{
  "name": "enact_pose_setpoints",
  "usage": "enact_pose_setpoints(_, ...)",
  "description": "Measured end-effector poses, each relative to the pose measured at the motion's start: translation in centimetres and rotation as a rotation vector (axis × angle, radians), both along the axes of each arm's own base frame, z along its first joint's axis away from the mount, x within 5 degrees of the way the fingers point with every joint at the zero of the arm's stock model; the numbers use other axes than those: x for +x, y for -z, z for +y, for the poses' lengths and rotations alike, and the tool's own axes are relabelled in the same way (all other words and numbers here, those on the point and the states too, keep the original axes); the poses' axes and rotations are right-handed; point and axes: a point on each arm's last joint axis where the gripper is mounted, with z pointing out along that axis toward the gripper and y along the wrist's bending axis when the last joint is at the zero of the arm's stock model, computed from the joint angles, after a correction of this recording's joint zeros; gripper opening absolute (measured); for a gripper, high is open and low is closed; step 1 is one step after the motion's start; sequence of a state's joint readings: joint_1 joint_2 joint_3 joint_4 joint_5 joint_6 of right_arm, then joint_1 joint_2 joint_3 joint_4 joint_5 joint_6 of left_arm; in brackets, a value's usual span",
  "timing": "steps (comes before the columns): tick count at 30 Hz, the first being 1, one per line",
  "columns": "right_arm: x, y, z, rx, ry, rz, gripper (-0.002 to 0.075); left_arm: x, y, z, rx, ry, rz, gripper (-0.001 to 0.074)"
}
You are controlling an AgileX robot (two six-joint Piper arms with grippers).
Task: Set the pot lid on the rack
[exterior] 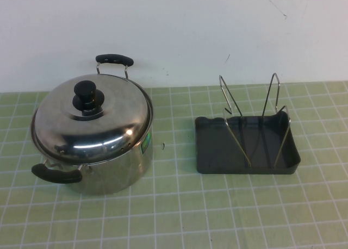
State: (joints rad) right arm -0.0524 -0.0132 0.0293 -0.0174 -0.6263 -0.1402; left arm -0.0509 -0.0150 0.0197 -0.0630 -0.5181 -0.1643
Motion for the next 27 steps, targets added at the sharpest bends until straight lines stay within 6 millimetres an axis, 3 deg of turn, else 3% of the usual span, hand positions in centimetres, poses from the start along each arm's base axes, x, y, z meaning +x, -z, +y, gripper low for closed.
enact_pose_setpoints(5, -1.5, -1.6, 0.1, -0.001, -0.01, -0.243, -0.0001, -0.3, -0.5, 0.2, -0.041, 0.006, -0.06, -0.0004)
enact_pose_setpoints(12, -1.7, -1.7, 0.1, 0.019, -0.033, -0.268, -0.0001, -0.4, -0.6, 0.3, -0.121, 0.047, -0.076, -0.0004)
enact_pose_setpoints(15, -1.3, -1.8, 0.1, 0.025, -0.032, -0.195, -0.0001, -0.2, -0.3, 0.3, -0.113, 0.042, -0.045, -0.0004)
enact_pose_setpoints(18, -0.9, -3.2, 0.1, 0.021, -0.026, -0.041, -0.0001, 0.2, 0.0, 0.1, -0.09, 0.041, 0.075, -0.0004)
enact_pose_setpoints(22, -1.2, -5.6, 0.2, -0.025, 0.002, 0.093, -0.0001, -0.1, -2.3, -0.1, -0.044, 0.035, 0.153, -0.0004)
enact_pose_setpoints(27, 0.4, -7.6, 0.0, -0.056, 0.03, 0.262, -0.0001, 0.2, -5.9, -0.2, 0.029, 0.009, 0.188, -0.0004)
